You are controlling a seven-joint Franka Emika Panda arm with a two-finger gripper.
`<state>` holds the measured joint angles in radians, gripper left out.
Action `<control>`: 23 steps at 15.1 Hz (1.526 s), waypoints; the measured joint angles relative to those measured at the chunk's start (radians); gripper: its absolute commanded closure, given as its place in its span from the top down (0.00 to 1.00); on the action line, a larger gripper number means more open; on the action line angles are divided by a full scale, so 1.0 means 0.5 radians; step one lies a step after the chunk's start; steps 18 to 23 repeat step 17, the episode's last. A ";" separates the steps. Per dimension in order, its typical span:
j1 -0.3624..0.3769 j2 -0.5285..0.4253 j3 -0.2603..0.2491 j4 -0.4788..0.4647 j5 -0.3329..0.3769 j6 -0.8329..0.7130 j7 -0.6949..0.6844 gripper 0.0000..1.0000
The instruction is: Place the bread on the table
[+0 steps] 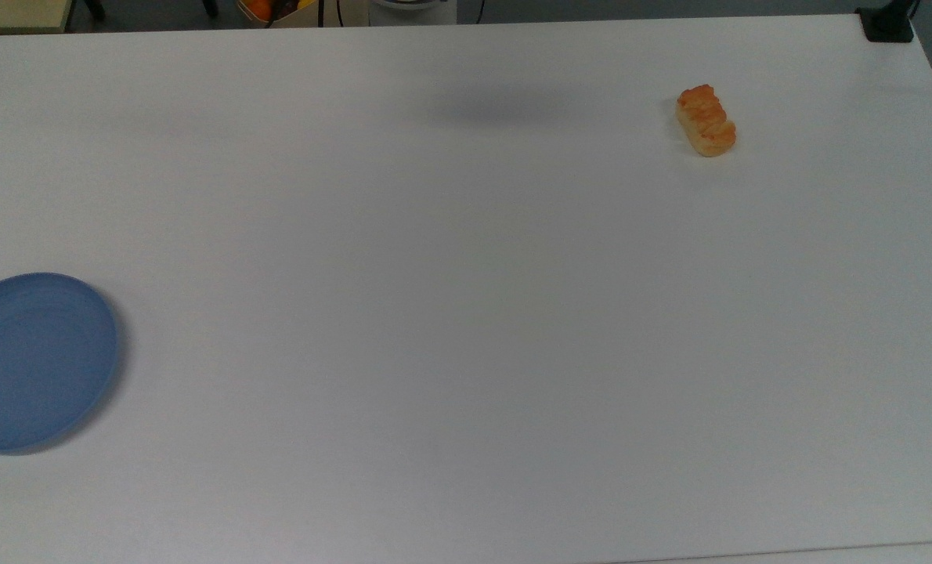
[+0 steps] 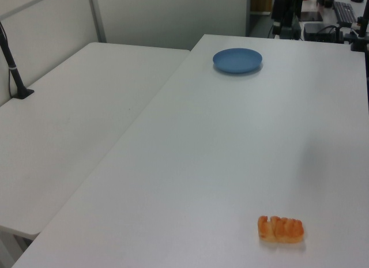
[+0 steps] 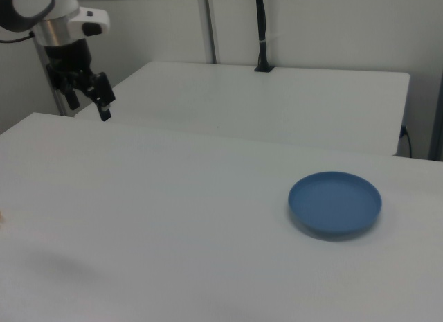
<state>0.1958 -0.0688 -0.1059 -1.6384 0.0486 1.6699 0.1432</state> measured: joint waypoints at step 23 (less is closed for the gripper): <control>0.025 0.103 -0.049 0.008 0.062 0.066 -0.565 1.00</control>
